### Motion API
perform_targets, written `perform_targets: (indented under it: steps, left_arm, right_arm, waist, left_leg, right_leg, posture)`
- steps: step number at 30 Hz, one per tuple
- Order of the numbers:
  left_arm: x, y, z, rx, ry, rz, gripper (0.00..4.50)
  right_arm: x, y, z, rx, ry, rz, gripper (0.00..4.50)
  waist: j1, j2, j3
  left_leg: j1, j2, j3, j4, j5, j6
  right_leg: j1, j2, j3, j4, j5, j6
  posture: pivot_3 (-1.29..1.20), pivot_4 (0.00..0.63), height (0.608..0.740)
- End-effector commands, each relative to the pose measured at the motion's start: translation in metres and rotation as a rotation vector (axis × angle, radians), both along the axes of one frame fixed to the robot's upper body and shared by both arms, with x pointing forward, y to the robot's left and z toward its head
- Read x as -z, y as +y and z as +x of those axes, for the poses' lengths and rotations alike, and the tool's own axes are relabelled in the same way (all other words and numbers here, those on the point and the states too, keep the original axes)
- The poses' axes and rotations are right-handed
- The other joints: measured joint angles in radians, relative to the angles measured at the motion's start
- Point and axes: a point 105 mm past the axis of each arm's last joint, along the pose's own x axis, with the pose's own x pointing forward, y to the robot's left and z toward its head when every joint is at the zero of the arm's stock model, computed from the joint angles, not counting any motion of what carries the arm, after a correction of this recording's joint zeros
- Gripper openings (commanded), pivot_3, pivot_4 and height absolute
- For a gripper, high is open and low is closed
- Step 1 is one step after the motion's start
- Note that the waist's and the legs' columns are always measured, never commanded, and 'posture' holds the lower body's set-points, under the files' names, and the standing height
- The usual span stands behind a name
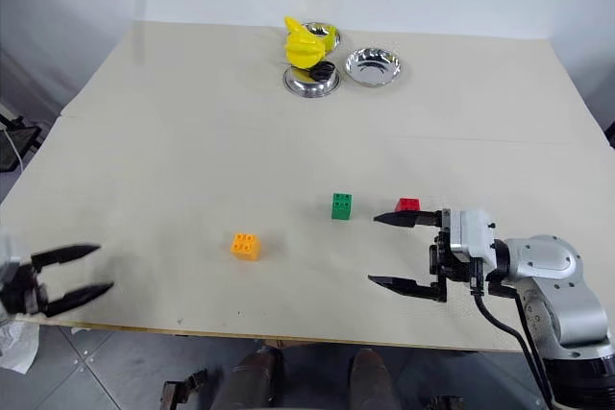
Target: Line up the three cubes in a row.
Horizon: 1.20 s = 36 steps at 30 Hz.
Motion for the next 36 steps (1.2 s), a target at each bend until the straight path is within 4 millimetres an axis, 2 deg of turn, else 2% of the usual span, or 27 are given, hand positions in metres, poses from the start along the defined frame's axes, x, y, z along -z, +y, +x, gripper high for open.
perform_targets:
  steps: [1, 5, 8, 11, 14, 16, 18, 22, 26, 29, 36]
  left_arm:
    - [-0.018, -0.019, 0.008, 0.043, -0.110, -0.003, 4.48]
    - [-0.015, -0.065, 0.030, 0.187, -0.142, -0.015, 4.48]
    - [-0.016, -0.097, 0.048, 0.298, -0.163, -0.053, 4.48]
    - [-0.015, -0.127, 0.071, 0.413, -0.179, -0.056, 4.48]
    - [-0.015, -0.143, 0.087, 0.483, -0.184, -0.063, 4.48]
    - [-0.010, -0.155, 0.085, 0.602, -0.158, -0.046, 4.48]
    - [-0.002, -0.159, 0.083, 0.674, -0.130, -0.007, 4.48]
    - [-0.003, -0.160, 0.091, 0.672, -0.149, -0.022, 4.48]
    - [0.005, -0.169, 0.099, 0.674, -0.139, -0.038, 4.48]
    - [0.006, -0.169, 0.101, 0.670, -0.155, -0.047, 3.94]
    - [0.006, -0.174, 0.097, 0.730, -0.149, -0.071, 1.82]
  right_arm:
    - [-0.005, -0.013, 0.001, 0.020, 0.009, 0.034, 4.50]
    - [0.003, -0.032, -0.001, 0.077, 0.057, -0.005, 4.50]
    - [0.008, -0.044, -0.003, 0.127, 0.074, -0.032, 4.50]
    - [0.011, -0.049, -0.008, 0.158, 0.091, -0.044, 4.50]
    - [0.010, -0.047, -0.012, 0.170, 0.096, -0.042, 4.50]
    - [0.010, -0.047, -0.015, 0.188, 0.102, -0.041, 4.50]
    - [0.009, -0.048, -0.018, 0.203, 0.104, -0.044, 4.50]
    - [0.008, -0.049, -0.021, 0.227, 0.098, -0.044, 4.50]
    - [0.007, -0.052, -0.024, 0.275, 0.087, -0.040, 4.50]
    - [0.008, -0.052, -0.028, 0.287, 0.095, -0.043, 4.50]
    - [0.009, -0.057, -0.029, 0.317, 0.094, -0.052, 4.50]
  waist:
    - [0.009, 0.000, 0.000]
    - [0.026, 0.002, 0.000]
    - [0.020, 0.002, 0.000]
    - [0.018, 0.002, -0.001]
    - [0.005, 0.002, -0.001]
    - [-0.005, 0.002, -0.001]
    - [-0.011, 0.002, -0.001]
    - [-0.008, 0.002, -0.001]
    - [-0.001, 0.002, -0.001]
    - [0.007, 0.002, -0.001]
    - [0.002, 0.002, -0.001]
  left_leg:
    - [0.000, 0.000, 0.000, 0.000, 0.000, 0.000]
    - [0.000, -0.001, 0.000, 0.001, 0.000, 0.000]
    - [0.000, -0.001, 0.000, 0.000, 0.000, 0.000]
    - [0.000, 0.000, 0.000, 0.000, 0.000, 0.000]
    - [0.000, 0.000, 0.001, 0.001, 0.000, -0.001]
    - [0.000, 0.000, 0.001, 0.001, 0.001, -0.001]
    - [0.000, 0.000, 0.002, 0.001, 0.001, -0.002]
    - [0.000, 0.000, 0.003, 0.001, 0.001, -0.003]
    - [0.000, 0.000, 0.002, 0.002, 0.000, 0.000]
    - [0.000, -0.001, 0.002, 0.002, 0.000, -0.001]
    - [0.000, -0.001, 0.002, 0.002, 0.000, -0.001]
  right_leg:
    - [0.000, 0.000, 0.000, 0.000, 0.000, 0.000]
    - [0.002, 0.000, 0.000, -0.002, 0.002, 0.000]
    - [0.001, 0.000, 0.000, -0.003, 0.002, 0.000]
    - [0.000, 0.001, 0.000, -0.002, 0.002, 0.000]
    - [0.000, 0.002, 0.000, -0.001, 0.002, 0.000]
    - [-0.001, 0.002, 0.000, -0.001, 0.002, 0.000]
    - [-0.001, 0.001, 0.001, -0.001, 0.002, 0.000]
    - [-0.001, 0.001, 0.001, -0.002, 0.002, 0.000]
    - [0.000, 0.001, 0.001, -0.002, 0.002, 0.000]
    - [0.000, 0.001, 0.001, -0.002, 0.002, 0.001]
    - [0.000, 0.001, 0.001, -0.002, 0.002, 0.001]
  posture:
    - [0.00, 0.150, 0.740]
    - [0.00, 0.150, 0.740]
    - [0.00, 0.150, 0.740]
    - [0.00, 0.150, 0.740]
    - [0.00, 0.150, 0.740]
    - [0.00, 0.150, 0.740]
    - [0.00, 0.150, 0.740]
    - [0.00, 0.150, 0.740]
    - [0.00, 0.150, 0.740]
    - [0.00, 0.150, 0.740]
    - [0.00, 0.150, 0.740]
